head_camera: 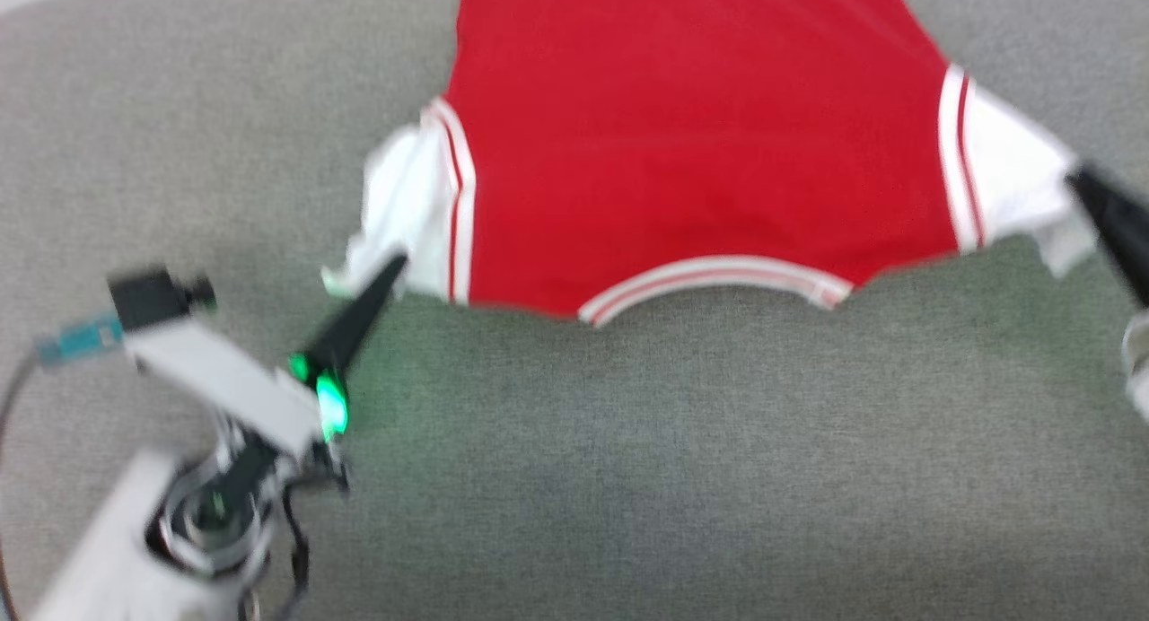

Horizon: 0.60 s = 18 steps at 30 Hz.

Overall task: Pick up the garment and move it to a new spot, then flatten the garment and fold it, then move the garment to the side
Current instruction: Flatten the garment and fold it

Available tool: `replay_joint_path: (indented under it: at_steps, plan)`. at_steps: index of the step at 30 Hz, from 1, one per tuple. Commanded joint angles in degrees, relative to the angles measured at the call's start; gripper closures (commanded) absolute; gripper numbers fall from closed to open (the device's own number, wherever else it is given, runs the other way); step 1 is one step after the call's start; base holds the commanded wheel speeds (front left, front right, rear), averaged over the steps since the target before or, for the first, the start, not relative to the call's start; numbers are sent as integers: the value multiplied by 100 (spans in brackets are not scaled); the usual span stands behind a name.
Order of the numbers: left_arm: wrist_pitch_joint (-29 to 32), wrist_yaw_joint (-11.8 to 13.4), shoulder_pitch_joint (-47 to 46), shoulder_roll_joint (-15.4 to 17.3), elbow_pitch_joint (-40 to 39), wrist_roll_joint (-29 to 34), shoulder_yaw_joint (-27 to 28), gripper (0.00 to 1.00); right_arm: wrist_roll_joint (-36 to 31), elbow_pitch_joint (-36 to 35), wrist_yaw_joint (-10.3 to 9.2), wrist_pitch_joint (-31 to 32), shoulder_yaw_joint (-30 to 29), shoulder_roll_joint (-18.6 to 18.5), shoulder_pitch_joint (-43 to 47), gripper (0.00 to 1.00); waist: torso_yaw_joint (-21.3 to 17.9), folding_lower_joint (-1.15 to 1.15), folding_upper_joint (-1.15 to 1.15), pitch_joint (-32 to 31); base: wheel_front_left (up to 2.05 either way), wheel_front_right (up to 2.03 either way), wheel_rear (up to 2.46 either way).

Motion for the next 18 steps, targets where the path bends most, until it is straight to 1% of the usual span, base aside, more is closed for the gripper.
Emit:
replay_joint_path:
  at_steps: [1, 3, 4, 8, 11, 15, 18]
  plan:
    - [-39, -26, 325, 59, -205, 9, -39, 100, -65, -90, -9, 35, -178, 64, 336, 100, 6, 0, 0, -202, 0, 0, 0]
    - [-126, -4, 706, 97, -485, 2, -50, 100, -152, -237, -9, 100, -413, 123, 767, 100, 0, 0, 0, -272, 0, 0, 0]
    - [-126, -4, 706, 97, -485, 2, -50, 100, -152, -237, -9, 100, -413, 123, 767, 100, 0, 0, 0, -272, 0, 0, 0]
    - [-302, 57, 1393, 202, -1028, 73, -71, 100, -330, -612, -9, 288, -926, 258, 1543, 100, -19, 0, 0, -381, 0, 0, 0]
    - [-397, 89, 1843, 348, -1482, 106, -55, 100, -499, -996, -9, 524, -1220, 283, 2049, 100, -33, 0, 0, -443, 0, 0, 0]
    - [-557, 115, 2381, 597, -2108, 298, 5, 100, -713, -1570, -9, 849, -1512, 195, 2730, 100, -7, 0, 0, -540, 0, 0, 0]
    - [-706, 226, 2764, 785, -2539, 423, 112, 100, -877, -1923, -9, 1048, -1851, 195, 3193, 100, 3, 0, 0, -581, 0, 0, 0]
